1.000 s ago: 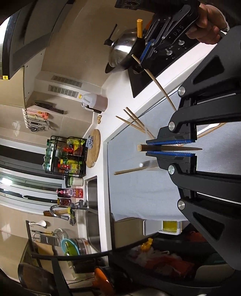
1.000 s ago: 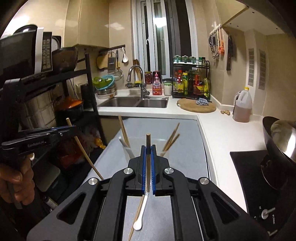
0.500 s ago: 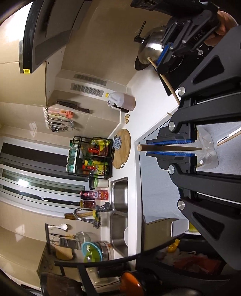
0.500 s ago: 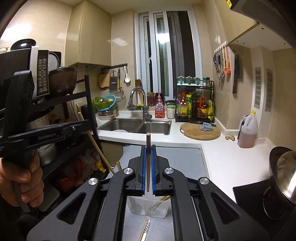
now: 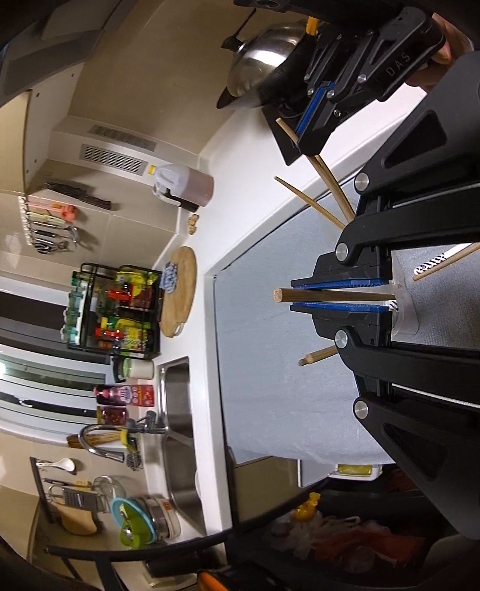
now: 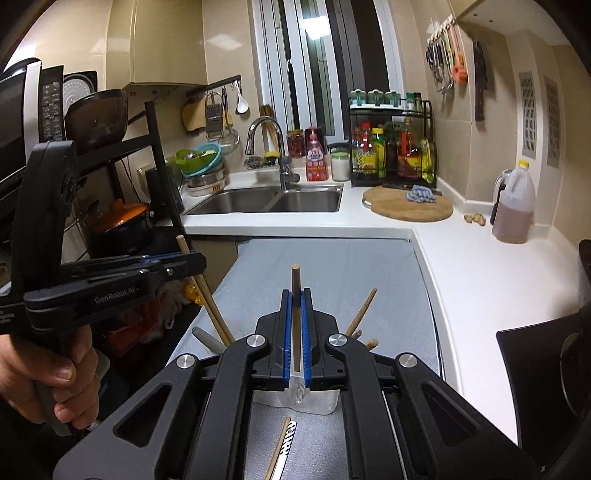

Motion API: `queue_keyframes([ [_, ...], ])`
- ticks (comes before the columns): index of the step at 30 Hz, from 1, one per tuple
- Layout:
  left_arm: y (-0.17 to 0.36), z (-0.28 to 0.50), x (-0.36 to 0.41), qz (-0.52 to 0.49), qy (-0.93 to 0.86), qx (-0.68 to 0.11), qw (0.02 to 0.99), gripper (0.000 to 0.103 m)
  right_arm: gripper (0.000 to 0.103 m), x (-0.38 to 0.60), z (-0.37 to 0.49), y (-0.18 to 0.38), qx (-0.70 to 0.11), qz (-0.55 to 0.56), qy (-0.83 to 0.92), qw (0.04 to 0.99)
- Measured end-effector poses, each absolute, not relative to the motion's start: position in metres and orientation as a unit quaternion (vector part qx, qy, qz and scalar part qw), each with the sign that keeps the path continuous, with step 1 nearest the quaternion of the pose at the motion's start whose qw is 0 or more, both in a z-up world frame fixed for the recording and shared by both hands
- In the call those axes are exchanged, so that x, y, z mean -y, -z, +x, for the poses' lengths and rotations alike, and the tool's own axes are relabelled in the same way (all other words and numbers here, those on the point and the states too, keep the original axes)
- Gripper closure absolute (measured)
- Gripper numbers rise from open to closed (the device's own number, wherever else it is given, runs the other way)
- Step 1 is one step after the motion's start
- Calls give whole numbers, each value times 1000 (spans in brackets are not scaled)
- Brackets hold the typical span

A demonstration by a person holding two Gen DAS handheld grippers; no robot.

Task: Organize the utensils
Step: 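Lower both chopsticks into the container and open both tools, then grasp the white spoon handle with the right tool while the left tool grasps the last chopstick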

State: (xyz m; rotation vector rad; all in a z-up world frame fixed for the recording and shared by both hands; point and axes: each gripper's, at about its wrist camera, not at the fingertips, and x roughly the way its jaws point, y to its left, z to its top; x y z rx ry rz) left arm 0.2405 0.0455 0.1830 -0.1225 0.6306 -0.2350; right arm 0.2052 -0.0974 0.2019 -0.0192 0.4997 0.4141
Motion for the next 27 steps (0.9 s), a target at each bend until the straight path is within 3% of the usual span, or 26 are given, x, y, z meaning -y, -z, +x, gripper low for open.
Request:
queue_keyframes([
  [5,-171,249,-39,-50,106,-331,936,95,93,94,212,-193,-263,-14,-203,943],
  [7,-172,246,-43,-55,98,-331,937,81,73,98,212,-194,-261,-12,-190,946],
  [12,-195,220,-51,-59,87,-287,952,67,72,113,191,-210,-223,1,-161,962],
  [19,-215,156,-62,-54,58,-233,969,67,72,132,130,-218,-166,7,-144,976],
  [27,-174,86,-60,-47,41,-233,970,67,73,142,68,-178,-178,20,-140,974],
])
